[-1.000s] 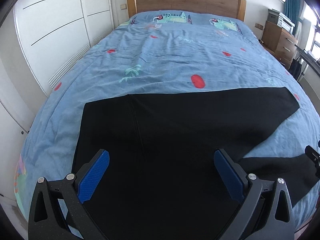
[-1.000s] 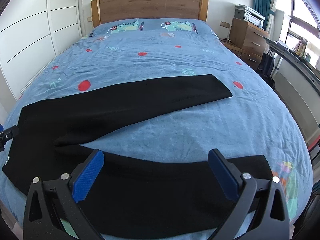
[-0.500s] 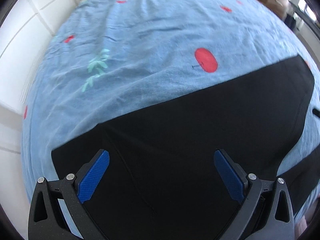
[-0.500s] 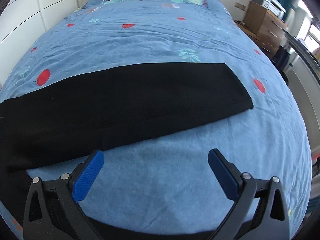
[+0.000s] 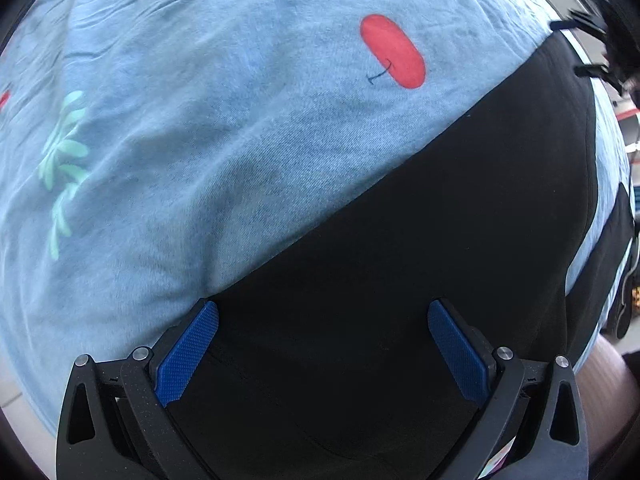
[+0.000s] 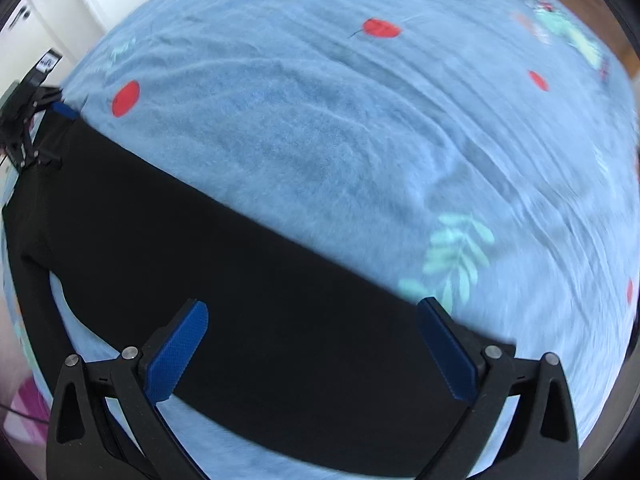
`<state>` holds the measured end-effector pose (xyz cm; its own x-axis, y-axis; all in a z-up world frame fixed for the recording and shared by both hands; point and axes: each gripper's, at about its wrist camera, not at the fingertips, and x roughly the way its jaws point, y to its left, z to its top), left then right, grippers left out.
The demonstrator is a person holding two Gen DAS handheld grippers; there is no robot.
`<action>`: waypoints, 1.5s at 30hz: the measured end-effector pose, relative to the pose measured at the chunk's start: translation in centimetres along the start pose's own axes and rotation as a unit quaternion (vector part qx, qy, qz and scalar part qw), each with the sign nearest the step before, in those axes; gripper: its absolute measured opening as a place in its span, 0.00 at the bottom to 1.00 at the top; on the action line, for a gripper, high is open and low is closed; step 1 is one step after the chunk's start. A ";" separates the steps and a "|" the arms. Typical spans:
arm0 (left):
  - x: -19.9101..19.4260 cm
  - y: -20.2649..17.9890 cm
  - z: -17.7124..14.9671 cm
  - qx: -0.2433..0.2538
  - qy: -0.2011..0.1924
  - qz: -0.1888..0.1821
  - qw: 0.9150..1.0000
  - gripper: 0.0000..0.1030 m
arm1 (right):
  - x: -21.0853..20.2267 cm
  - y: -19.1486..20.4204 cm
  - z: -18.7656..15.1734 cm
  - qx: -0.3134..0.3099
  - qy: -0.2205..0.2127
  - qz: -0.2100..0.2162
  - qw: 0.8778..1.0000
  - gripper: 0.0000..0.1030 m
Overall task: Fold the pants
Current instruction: 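Lower both open grippers onto the edge of the black pants, then close both grippers on the pants edge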
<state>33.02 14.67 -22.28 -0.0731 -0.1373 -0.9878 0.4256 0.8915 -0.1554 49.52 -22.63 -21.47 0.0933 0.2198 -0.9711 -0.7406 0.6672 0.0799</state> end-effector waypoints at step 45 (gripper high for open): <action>-6.3 0.7 -1.6 0.116 -0.031 0.046 0.992 0.02 | -1.7 6.2 0.8 -0.081 0.118 -0.013 0.990 0.00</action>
<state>32.33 16.89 -16.19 0.0289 -0.0930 -0.9952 0.6237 0.7798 -0.0548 45.31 -18.33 -19.16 -0.0301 0.0187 -0.9994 -0.8387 0.5434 0.0354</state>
